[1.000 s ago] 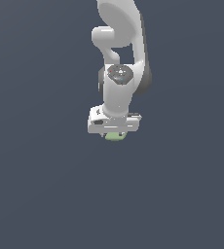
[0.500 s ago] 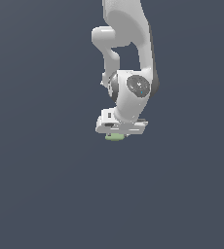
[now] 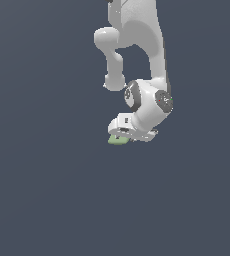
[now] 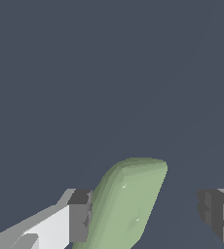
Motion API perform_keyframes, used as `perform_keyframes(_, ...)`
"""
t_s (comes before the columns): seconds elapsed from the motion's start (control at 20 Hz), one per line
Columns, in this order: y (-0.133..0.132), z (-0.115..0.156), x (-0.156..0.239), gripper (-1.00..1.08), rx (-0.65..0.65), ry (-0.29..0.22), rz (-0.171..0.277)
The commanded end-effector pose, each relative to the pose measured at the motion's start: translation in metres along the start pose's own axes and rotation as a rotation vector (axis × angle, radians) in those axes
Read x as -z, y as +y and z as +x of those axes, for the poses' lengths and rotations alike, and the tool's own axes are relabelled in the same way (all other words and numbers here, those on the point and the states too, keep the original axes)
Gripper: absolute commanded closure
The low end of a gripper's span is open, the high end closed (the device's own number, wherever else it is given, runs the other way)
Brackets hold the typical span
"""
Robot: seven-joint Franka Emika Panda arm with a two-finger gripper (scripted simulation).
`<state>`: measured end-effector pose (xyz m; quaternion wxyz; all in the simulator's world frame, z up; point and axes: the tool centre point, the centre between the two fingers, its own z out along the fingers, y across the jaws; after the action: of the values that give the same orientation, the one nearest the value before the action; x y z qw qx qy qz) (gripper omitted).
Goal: Pick up the object and move it to a goal position.
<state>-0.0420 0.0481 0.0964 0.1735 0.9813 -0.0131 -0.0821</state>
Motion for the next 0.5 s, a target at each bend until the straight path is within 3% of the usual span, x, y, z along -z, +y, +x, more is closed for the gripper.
perform_keyframes(0.0,-0.006,-0.004,-0.005,-0.60,-0.024,-0.011,-0.051)
perform_keyframes(0.45,-0.024,-0.018,-0.017,-0.60,-0.115,-0.013,-0.243)
